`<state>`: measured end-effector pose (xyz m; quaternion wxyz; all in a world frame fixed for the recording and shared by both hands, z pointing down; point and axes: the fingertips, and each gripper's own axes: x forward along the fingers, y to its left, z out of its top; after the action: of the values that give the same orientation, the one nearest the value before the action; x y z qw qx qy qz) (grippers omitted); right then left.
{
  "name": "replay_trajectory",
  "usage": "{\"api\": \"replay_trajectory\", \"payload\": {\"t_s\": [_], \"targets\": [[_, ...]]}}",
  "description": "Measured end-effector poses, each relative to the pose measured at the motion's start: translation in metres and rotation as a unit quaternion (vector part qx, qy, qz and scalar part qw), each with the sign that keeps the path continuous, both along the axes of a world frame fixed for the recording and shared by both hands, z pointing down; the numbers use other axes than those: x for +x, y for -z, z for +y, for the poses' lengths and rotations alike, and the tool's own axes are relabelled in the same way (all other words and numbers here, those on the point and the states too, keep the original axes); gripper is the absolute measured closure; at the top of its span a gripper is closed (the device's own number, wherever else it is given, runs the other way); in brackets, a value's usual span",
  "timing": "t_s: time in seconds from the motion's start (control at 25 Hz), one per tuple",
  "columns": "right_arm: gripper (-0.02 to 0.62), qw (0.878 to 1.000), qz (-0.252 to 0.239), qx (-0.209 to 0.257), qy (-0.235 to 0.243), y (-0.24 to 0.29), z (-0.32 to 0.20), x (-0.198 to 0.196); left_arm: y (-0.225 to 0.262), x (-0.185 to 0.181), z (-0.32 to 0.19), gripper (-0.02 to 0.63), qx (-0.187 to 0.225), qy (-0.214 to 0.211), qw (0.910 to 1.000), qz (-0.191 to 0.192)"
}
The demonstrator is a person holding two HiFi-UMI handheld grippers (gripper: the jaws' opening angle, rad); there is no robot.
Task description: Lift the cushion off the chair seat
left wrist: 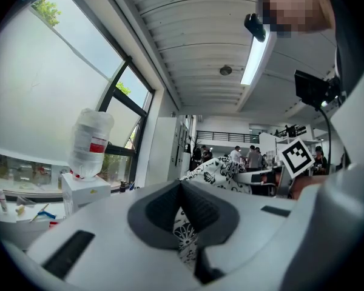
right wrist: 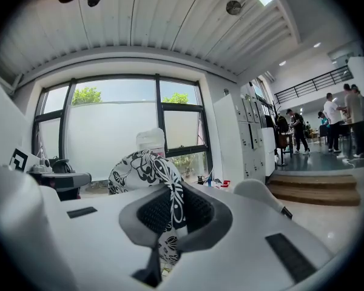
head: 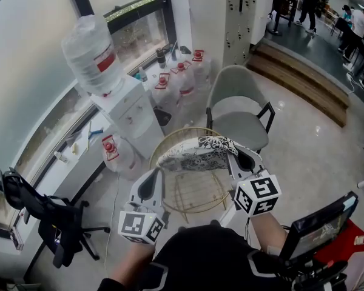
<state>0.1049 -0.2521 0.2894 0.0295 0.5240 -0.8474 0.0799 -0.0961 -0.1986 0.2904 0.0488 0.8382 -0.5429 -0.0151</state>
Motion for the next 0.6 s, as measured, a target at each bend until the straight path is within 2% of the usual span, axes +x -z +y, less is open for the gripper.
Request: {"api": "replay_trajectory", "payload": {"t_s": [0.6], "targets": [[0.572,1.0,0.003,-0.007,0.006,-0.0059,0.0018,-0.0019,-0.0047,0.0007,0.0018,0.598,-0.009,0.001,1.0,0.004]]}}
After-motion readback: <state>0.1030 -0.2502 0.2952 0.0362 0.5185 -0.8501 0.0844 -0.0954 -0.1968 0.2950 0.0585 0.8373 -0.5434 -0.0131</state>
